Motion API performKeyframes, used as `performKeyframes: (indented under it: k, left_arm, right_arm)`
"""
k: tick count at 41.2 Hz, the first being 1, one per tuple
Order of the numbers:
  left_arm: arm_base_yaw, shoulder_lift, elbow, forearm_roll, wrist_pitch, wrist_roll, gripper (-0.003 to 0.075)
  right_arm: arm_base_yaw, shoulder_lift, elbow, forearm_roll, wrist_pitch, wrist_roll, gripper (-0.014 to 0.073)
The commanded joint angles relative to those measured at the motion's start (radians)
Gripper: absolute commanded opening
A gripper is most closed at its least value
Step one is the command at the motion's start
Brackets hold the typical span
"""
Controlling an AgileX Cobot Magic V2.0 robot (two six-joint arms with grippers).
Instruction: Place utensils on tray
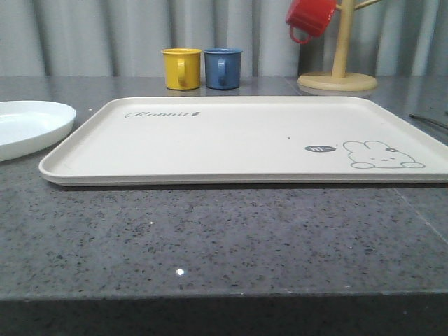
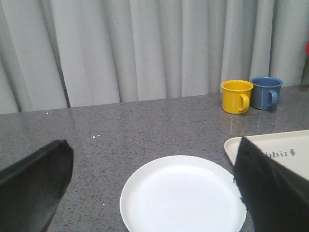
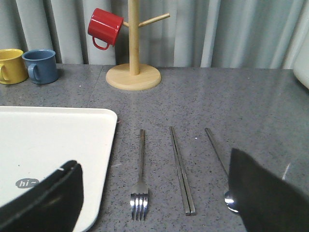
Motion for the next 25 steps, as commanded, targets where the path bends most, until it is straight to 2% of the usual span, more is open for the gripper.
performKeyframes:
  k: [1,8,19,25]
  left_arm:
    - [-0.001,0.028,-0.033,-0.043,-0.05,-0.004,0.0671]
    - [-0.049,0.161,-0.082,-0.047,0.027,0.05,0.0671]
    - [-0.205,0.499,-0.291,-0.025,0.279,0.087,0.0668]
    - [-0.267,0.673,-0.398,0.032,0.427,0.089,0.0596]
  right_arm:
    - [-0.006,0.015,-0.034,0.0,-0.076,-0.01,0.0646]
    - [-0.006,0.015,-0.034,0.0,-0.076,-0.01,0.0646]
    - [-0.006,0.015,-0.034,0.0,-0.076,-0.01,0.0646]
    - [-0.006,0.015,-0.034,0.0,-0.076,-0.01,0.0646]
